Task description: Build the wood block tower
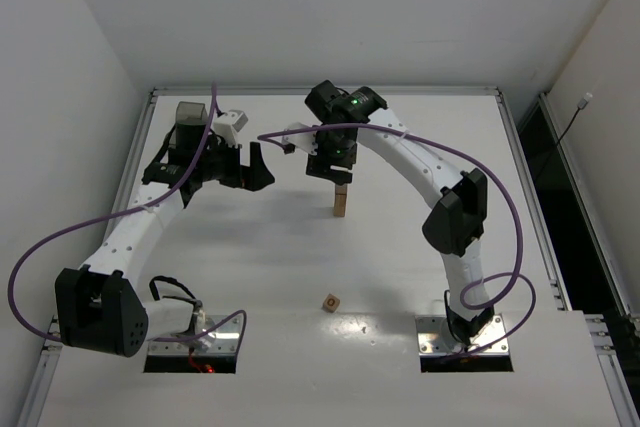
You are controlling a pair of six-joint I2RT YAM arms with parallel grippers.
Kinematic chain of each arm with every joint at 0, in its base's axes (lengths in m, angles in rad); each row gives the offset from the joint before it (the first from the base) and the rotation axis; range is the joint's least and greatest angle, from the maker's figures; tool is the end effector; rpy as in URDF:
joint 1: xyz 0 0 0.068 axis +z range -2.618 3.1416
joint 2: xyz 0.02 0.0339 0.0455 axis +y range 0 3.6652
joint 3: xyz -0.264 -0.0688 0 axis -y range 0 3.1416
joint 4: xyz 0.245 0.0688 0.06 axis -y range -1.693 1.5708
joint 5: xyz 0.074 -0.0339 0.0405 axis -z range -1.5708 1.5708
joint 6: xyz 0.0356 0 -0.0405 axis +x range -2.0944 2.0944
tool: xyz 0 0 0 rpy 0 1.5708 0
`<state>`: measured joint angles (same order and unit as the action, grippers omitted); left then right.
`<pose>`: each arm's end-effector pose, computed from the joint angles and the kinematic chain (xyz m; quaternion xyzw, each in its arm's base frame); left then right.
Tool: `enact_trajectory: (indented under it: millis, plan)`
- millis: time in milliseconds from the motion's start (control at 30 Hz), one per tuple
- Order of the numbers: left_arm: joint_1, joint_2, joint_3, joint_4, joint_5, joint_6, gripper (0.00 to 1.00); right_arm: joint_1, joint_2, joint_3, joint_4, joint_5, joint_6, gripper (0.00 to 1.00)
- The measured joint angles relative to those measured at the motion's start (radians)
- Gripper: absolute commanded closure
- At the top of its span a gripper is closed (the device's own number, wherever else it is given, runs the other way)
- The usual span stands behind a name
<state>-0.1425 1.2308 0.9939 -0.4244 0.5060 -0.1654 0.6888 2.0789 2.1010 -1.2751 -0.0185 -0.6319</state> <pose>0.2620 -0.0550 0.2986 0.1000 0.8710 -0.2874 0.3857 0.3287 0.2715 0.3054 -0.6068 0.7789 0.0136 0.1579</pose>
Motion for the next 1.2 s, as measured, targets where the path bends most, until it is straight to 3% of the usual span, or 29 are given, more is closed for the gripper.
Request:
enact_trajectory:
  millis: [500,633,900,1067,1200]
  plan:
    - [0.000,0.000,0.000,0.000,0.003,0.000,0.04,0.000,-0.001,0.000,0.010,-0.002,0.005,0.19]
    - [0.000,0.000,0.000,0.000,0.002,0.000,0.00,0.002,-0.014,0.000,0.009,-0.021,0.006,0.17]
    - [0.000,-0.071,-0.055,0.007,-0.017,0.006,0.00,0.021,-0.183,-0.040,0.017,-0.045,0.014,0.15]
    - [-0.030,-0.143,-0.101,-0.045,-0.028,0.082,0.00,-0.017,-0.400,-0.224,0.116,-0.013,0.039,0.15]
    - [-0.169,-0.164,-0.102,-0.101,-0.063,0.190,0.00,-0.150,-0.563,-0.467,0.218,0.056,0.065,0.15]
